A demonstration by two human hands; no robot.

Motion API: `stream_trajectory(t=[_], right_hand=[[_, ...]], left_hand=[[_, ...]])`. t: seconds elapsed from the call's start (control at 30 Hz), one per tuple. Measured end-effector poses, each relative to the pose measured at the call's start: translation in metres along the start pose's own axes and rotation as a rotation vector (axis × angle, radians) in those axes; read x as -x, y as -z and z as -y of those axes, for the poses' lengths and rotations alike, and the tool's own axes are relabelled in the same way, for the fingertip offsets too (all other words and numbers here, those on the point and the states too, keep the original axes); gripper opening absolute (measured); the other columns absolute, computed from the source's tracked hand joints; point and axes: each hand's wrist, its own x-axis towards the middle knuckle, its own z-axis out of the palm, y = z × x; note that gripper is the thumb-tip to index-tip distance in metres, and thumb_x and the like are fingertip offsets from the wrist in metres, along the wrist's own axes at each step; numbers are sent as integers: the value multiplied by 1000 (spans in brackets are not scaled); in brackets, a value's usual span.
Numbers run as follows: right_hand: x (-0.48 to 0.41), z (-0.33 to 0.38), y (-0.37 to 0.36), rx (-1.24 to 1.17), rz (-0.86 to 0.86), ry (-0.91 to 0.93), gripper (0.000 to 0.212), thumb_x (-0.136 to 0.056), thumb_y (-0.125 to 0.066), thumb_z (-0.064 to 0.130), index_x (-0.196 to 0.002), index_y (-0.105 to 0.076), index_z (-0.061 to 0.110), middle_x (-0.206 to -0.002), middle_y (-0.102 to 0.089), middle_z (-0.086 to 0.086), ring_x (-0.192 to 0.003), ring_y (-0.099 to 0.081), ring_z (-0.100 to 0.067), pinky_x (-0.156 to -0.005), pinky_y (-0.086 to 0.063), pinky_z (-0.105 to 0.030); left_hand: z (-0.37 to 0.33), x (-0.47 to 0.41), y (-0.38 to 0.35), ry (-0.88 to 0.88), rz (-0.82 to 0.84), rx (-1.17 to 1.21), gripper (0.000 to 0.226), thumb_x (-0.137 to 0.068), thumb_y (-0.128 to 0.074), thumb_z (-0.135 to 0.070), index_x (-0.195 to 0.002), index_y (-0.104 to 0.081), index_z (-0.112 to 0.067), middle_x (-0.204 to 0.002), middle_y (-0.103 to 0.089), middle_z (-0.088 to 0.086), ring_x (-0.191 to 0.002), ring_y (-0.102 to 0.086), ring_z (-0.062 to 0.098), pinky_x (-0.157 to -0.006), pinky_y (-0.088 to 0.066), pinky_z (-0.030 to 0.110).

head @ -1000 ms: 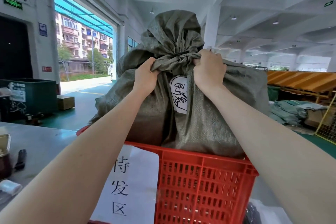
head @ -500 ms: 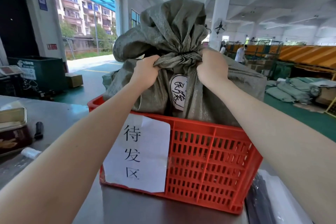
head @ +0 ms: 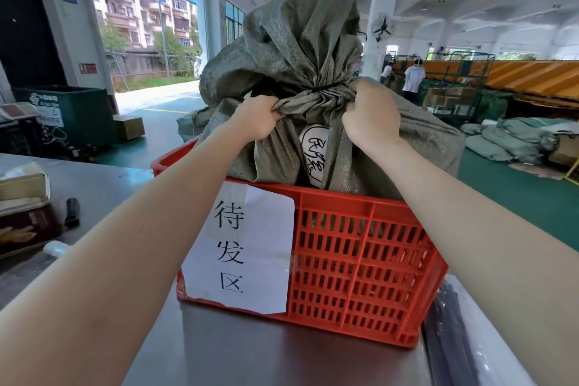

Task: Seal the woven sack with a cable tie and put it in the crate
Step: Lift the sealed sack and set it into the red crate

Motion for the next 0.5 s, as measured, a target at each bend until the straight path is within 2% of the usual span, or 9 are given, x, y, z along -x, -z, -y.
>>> stream_trajectory(t=[0.1, 0.23, 0.37, 0.43, 0.5], right_hand=[[3, -3, -6, 132, 94, 72, 30, -90, -44, 6, -118, -51, -1, -112, -61, -21, -106, -57, -36, -74, -42, -38], [6, -7, -22, 185, 203, 161, 39, -93, -40, 5, -133, -42, 2, -127, -55, -20, -113, -54, -36, -85, -45, -42], [10, -14, -46, 200, 478, 122, 45, -94, -44, 8, -138, -37, 1, -133, -53, -23, -120, -52, -38, -94, -44, -41], [20, -24, -63, 212, 624, 87, 54, -93, -46, 11, -144, -28, 2, -148, -39, -21, -136, -38, -34, -108, -36, -44], [27, -32, -71, 179, 672, 61, 67, -93, -46, 13, -150, -11, 6, -159, -17, -11, -147, -16, -27, -118, -19, -49]], left_hand=[[5, 4, -15, 42, 56, 52, 35, -97, -44, -24, -118, -56, 2, -125, -58, 24, -119, -51, 35, -93, -37, 31], [16, 13, -34, 119, 182, 40, 41, -97, -45, -26, -130, -45, -2, -134, -52, 23, -125, -48, 36, -97, -37, 32], [24, 22, -50, 177, 286, 11, 41, -98, -42, -24, -129, -45, 2, -134, -51, 24, -124, -48, 35, -97, -38, 33], [24, 23, -51, 198, 318, -2, 38, -98, -40, -20, -127, -49, 2, -134, -52, 22, -124, -48, 33, -97, -37, 32], [25, 23, -51, 209, 335, 10, 37, -98, -38, -19, -127, -49, 1, -135, -52, 20, -124, -48, 32, -98, -37, 32]])
